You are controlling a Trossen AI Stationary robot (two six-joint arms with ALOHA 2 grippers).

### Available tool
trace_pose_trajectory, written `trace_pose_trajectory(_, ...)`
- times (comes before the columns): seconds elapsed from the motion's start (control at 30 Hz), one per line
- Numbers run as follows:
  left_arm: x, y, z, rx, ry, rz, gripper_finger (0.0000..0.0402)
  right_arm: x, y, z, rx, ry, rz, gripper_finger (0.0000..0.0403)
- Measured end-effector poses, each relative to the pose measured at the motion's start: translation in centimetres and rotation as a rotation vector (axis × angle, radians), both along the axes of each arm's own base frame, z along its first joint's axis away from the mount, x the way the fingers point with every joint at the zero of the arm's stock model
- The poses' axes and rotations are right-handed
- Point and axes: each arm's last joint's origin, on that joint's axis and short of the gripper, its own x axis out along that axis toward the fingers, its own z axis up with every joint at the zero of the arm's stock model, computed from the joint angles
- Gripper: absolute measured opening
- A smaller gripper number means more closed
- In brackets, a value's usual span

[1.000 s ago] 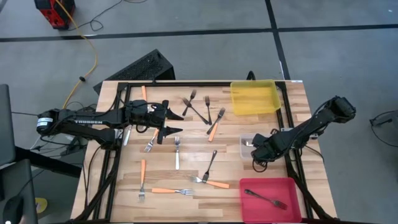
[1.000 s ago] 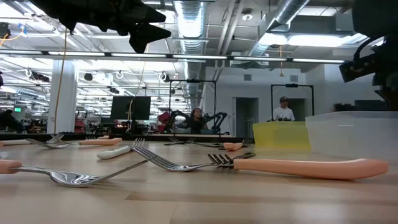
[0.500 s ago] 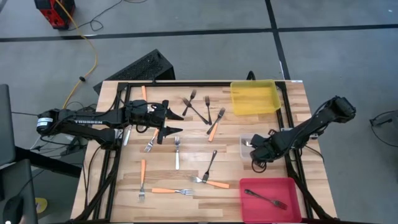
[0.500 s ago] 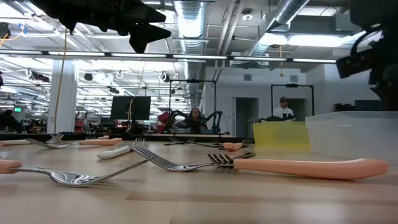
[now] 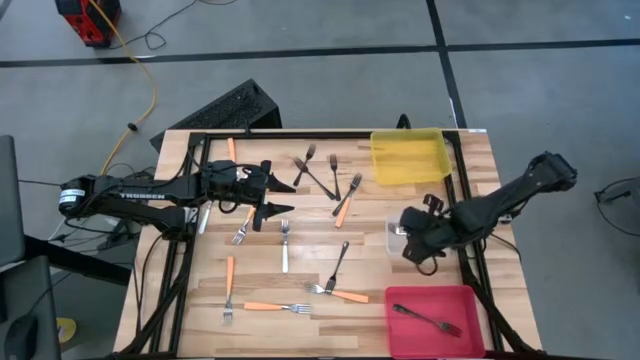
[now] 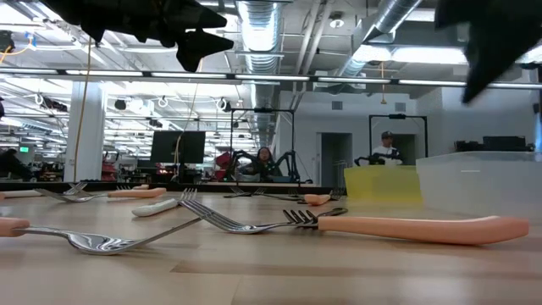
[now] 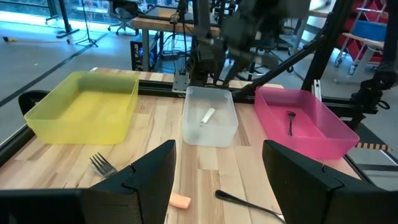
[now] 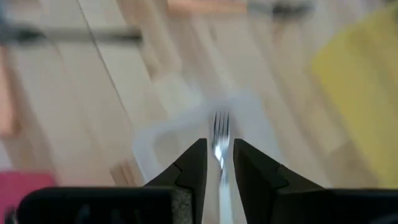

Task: Sort silverware by color (type)
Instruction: Put the white fork into the transparent bin

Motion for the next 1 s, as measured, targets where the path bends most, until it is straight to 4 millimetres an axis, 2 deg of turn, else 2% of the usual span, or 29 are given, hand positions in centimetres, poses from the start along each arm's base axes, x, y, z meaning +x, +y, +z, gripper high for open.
trace_pose_trajectory(0.23, 0.1, 0.0, 0.6, -0.029, -0.065, 0.006, 0.0226, -2.1, -0.2, 5.4, -0.144, -0.389, 0.117, 0.0103)
trace_pose_trajectory(0.43, -0.2, 0.0, 1.8, -0.027, -0.154, 0.006, 0.0226, -4.9, -1.1, 8.1, -0.266, -0.578, 0.171, 0.0102)
trace_pose_trajectory(0.57, -0.9, -0.2, 2.5, -0.038, -0.18, 0.007, 0.0226, -6.6, -1.8, 7.5, -0.351, -0.619, 0.198, 0.0102)
trace_pose_trajectory(0.73, -1.8, -0.3, 3.3, -0.067, -0.216, 0.01, 0.0226, -8.4, -2.6, 5.9, -0.302, -0.697, 0.2, 0.0102)
trace_pose_trajectory(1.0, -3.0, -0.5, 4.5, -0.06, -0.277, 0.023, 0.0226, -8.8, -2.1, 3.6, -0.233, -0.997, 0.306, 0.0102)
